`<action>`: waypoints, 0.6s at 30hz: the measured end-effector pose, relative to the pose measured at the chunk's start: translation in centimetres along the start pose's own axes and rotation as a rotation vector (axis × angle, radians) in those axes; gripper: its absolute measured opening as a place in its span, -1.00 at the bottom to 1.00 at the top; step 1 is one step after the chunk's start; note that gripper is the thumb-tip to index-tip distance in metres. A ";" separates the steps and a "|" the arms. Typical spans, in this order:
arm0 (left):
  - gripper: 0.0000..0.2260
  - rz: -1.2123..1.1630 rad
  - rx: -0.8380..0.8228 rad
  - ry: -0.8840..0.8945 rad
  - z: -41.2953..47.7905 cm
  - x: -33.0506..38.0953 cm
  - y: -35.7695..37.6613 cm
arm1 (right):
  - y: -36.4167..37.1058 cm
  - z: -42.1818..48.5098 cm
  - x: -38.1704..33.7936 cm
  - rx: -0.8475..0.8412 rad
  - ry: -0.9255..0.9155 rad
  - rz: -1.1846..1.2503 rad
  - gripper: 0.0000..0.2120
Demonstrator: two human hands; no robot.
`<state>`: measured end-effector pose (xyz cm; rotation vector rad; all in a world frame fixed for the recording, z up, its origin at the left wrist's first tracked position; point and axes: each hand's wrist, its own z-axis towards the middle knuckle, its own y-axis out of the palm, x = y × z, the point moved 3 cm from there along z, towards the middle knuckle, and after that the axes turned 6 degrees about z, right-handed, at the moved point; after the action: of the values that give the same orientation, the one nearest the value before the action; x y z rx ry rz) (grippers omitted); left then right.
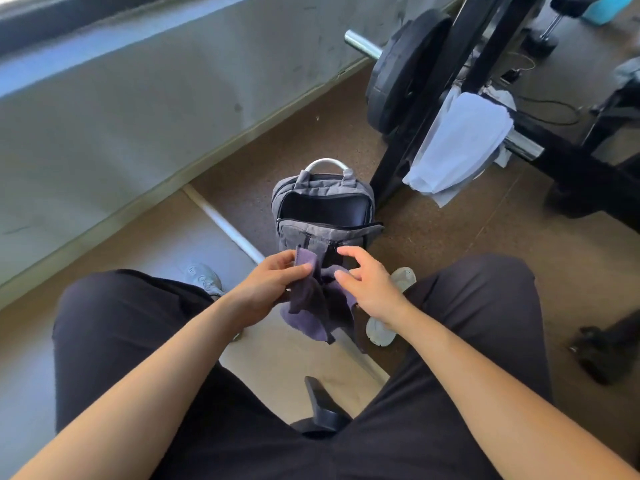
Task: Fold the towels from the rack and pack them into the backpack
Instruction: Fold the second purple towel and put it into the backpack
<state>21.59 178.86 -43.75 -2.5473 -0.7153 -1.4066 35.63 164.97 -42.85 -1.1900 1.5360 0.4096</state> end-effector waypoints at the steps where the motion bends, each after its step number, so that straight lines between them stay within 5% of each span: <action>1: -0.73 -0.001 -0.031 0.000 -0.1 0.0 0.4 | 0.3 -0.1 -0.2 -0.025 -0.020 0.054 -0.56; 8: -0.50 -0.106 -0.205 0.080 0.4 0.0 0.5 | 1.2 -1.2 -2.0 -0.167 -0.012 0.400 -0.65; 15: -0.81 -0.060 -0.042 0.149 0.9 0.0 -0.1 | 1.2 -1.0 -2.0 -0.167 0.073 0.708 -0.86; 18: -0.90 -0.034 0.013 0.159 0.7 0.2 -0.3 | 1.1 -1.1 -2.1 -0.199 0.045 0.736 -0.76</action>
<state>22.12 179.44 -43.97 -2.3906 -0.7409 -1.5880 33.87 165.54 -40.97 -0.7401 1.9819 1.0418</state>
